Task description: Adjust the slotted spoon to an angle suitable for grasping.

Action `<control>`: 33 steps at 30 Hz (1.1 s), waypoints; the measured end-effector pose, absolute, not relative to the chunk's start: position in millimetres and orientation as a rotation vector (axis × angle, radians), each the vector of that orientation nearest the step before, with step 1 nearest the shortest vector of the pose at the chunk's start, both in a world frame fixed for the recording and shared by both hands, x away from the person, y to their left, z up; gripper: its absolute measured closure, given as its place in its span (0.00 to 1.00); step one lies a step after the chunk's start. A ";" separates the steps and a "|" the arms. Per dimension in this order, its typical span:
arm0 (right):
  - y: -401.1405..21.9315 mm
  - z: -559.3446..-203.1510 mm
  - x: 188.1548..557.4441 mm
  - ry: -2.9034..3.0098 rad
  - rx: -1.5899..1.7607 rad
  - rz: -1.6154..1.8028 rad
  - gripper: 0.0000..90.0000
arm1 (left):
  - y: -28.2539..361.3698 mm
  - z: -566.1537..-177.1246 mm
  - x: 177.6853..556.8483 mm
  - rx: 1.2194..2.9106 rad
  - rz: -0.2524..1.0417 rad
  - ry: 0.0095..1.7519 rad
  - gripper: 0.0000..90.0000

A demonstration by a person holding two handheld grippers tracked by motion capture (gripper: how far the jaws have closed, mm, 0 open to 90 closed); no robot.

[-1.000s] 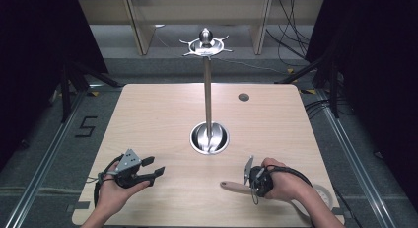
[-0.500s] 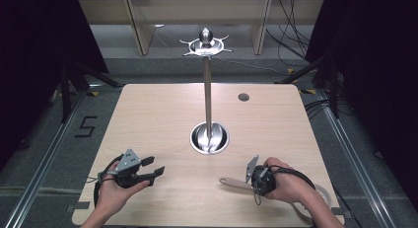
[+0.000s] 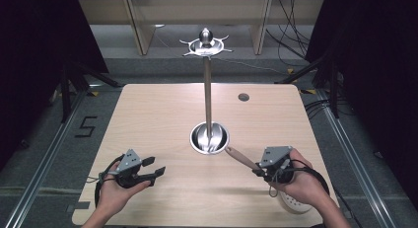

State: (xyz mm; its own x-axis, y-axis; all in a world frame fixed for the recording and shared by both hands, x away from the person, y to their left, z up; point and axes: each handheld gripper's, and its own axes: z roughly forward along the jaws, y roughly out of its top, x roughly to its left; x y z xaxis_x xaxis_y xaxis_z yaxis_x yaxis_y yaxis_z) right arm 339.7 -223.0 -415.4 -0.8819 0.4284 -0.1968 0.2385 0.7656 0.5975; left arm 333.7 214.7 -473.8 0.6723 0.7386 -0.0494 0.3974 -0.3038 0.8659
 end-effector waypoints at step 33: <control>-265.8 -395.0 327.1 2.147 0.572 1.479 0.84 | 213.1 -475.2 335.1 1.932 0.438 0.888 0.47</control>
State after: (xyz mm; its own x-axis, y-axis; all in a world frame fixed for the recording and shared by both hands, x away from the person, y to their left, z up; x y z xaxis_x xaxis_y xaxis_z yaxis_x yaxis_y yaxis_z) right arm 327.1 -265.8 -395.0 -0.8033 0.5784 -0.1417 0.0737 0.3328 0.9401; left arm 335.1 213.1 -475.2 0.6747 0.7359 -0.0568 0.4029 -0.3027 0.8638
